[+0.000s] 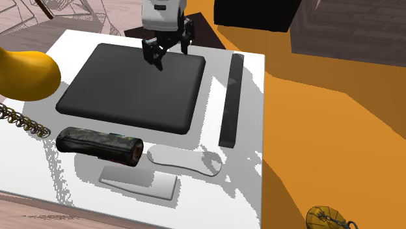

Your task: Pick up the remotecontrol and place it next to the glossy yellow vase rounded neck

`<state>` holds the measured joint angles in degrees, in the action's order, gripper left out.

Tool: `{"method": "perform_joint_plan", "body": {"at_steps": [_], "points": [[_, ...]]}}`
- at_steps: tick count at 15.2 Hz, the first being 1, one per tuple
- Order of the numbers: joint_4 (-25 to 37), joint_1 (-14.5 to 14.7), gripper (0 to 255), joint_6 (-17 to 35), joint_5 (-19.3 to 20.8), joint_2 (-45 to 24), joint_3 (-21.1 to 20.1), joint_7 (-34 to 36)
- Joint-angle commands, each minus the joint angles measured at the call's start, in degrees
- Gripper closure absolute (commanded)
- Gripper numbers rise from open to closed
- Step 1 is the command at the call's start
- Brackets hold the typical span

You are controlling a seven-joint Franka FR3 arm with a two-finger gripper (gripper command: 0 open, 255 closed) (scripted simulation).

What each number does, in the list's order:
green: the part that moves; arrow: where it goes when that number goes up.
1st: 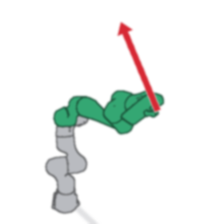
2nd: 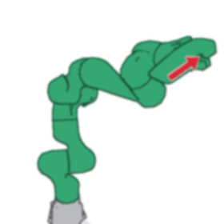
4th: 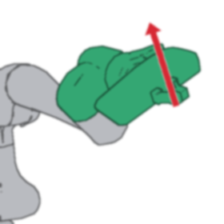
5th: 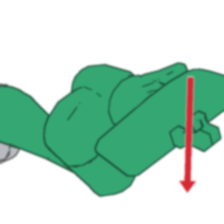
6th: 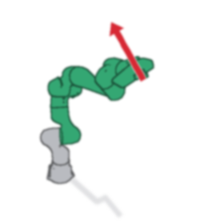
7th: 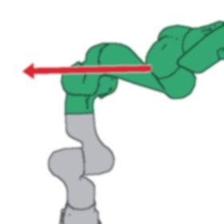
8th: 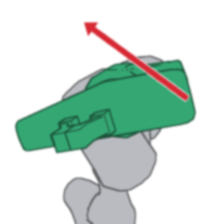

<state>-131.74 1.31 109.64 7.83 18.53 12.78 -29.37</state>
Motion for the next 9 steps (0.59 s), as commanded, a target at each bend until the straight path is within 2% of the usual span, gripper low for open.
{"method": "perform_joint_plan", "body": {"at_steps": [1,9], "points": [[2.1,0.3,0,2.2,-0.5,-3.8,1.6,-4.9],[16.1,0.3,0,7.4,-7.1,-21.9,5.1,-24.0]]}}
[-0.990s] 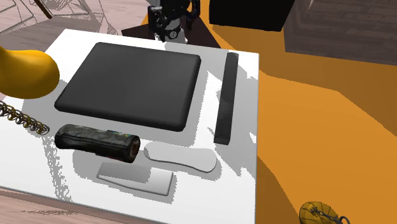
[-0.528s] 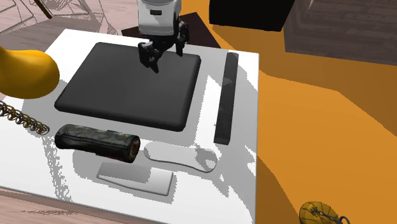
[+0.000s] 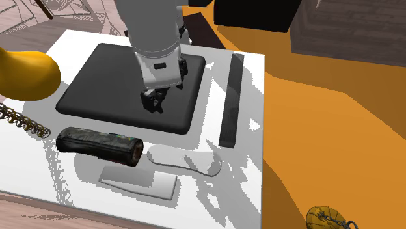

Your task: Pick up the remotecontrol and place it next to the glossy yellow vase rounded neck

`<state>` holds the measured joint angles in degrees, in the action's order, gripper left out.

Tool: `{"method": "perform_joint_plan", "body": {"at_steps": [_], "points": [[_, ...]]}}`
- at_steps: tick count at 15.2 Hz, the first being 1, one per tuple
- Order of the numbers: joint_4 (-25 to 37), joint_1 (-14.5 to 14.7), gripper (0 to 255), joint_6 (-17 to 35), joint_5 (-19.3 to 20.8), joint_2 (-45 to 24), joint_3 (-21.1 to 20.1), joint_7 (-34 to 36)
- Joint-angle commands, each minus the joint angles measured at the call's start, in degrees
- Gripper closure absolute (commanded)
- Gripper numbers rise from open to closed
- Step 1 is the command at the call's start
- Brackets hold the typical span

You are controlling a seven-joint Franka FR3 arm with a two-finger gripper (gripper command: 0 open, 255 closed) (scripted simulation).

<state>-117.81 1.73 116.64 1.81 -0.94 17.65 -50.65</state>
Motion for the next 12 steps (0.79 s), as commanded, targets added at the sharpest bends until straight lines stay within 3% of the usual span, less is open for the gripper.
{"method": "perform_joint_plan", "body": {"at_steps": [1,11,12], "points": [[4.2,-0.4,0,0.6,-2.1,-4.8,0.3,-5.0],[30.9,-5.3,0,-2.3,-10.4,-28.4,-3.5,-23.5],[31.5,-5.4,0,-2.5,-10.4,-28.8,-3.6,-23.8]]}}
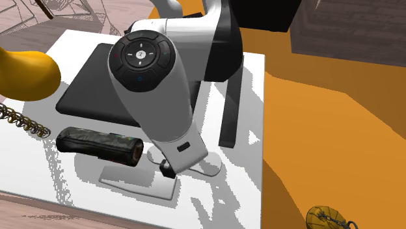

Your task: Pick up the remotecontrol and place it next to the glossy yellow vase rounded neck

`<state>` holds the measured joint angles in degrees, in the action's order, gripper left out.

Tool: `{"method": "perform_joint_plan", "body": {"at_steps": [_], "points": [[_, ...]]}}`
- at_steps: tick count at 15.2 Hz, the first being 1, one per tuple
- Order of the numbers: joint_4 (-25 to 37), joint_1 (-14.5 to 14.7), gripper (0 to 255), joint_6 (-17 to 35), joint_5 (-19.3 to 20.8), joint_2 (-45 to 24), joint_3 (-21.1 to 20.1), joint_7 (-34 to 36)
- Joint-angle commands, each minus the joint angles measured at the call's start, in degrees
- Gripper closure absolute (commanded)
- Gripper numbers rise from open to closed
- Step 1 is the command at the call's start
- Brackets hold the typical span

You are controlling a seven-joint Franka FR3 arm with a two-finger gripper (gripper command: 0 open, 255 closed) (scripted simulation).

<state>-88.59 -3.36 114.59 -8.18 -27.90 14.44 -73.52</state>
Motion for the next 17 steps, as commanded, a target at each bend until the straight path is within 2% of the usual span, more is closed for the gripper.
{"method": "perform_joint_plan", "body": {"at_steps": [1,7,15,16,17], "points": [[1.9,-0.4,0,0.2,-0.5,-2.1,-0.5,-0.9],[-0.4,-0.4,0,4.3,-1.1,-3.9,-0.8,-1.3],[-0.4,-0.4,0,4.3,-1.1,-3.9,-0.8,-1.3],[-0.4,-0.4,255,4.4,-1.1,-3.9,-0.8,-1.3],[-0.4,-0.4,255,4.3,-1.1,-4.0,-0.8,-1.3]]}}
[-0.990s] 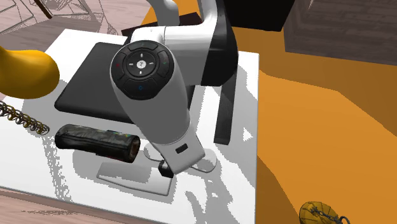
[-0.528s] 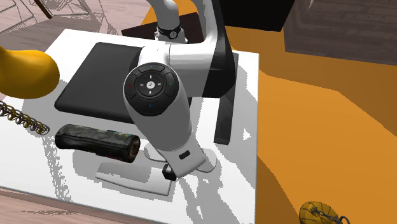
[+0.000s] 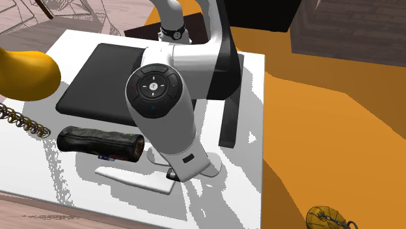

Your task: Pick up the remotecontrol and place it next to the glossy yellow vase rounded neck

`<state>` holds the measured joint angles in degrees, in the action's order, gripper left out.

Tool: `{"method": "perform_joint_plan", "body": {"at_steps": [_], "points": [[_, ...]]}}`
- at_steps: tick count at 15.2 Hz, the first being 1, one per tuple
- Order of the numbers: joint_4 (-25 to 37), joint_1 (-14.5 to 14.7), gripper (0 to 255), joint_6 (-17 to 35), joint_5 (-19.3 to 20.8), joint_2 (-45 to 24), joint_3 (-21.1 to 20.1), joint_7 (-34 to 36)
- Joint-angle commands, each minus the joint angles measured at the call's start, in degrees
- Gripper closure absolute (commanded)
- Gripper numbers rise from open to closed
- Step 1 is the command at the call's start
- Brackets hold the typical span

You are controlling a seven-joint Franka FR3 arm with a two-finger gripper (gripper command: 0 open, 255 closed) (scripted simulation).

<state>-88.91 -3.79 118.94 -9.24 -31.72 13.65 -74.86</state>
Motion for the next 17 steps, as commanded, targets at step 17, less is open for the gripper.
{"method": "perform_joint_plan", "body": {"at_steps": [17], "points": [[3.0,0.1,255,-5.6,0.8,2.4,0.4,0.6]]}}
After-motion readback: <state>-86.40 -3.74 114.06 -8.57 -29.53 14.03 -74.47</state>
